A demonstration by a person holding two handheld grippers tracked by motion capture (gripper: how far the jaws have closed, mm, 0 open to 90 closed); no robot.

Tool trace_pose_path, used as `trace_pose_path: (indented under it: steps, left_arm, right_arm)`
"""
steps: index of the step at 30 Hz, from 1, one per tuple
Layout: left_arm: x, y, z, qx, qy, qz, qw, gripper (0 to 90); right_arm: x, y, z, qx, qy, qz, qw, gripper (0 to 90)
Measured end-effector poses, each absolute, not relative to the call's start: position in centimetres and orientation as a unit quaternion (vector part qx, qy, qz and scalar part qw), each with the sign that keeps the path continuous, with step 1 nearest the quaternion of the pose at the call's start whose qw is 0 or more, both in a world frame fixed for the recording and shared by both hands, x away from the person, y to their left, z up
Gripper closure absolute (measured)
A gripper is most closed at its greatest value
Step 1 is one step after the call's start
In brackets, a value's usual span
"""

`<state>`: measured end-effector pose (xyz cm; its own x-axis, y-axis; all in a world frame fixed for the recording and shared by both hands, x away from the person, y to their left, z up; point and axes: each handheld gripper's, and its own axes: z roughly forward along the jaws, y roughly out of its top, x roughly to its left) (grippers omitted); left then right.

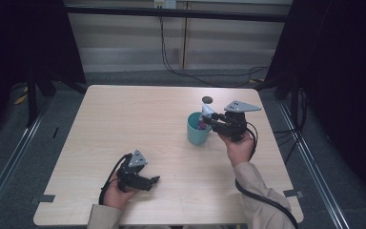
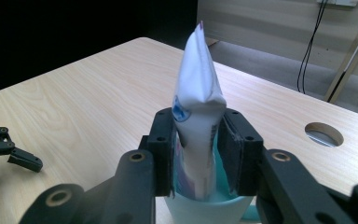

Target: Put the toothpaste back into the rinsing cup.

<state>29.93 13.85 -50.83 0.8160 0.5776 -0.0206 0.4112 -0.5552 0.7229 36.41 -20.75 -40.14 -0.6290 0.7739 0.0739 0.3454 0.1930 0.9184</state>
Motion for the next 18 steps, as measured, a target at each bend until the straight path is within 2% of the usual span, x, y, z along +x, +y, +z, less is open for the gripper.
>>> trace_pose_path:
  steps: [6,18]
  left_arm:
    - [29.93,13.86,-50.82,0.876,0.282,0.11,0.376,15.0]
    - [29.93,13.85,-50.83,0.875,0.282,0.11,0.377,15.0]
  right_arm:
    - [36.43,-20.71,-40.21,0.383,0.741,0.511,0.207,58.8]
    - [36.46,-20.73,-40.39,0.392,0.739,0.509,0.204,52.3]
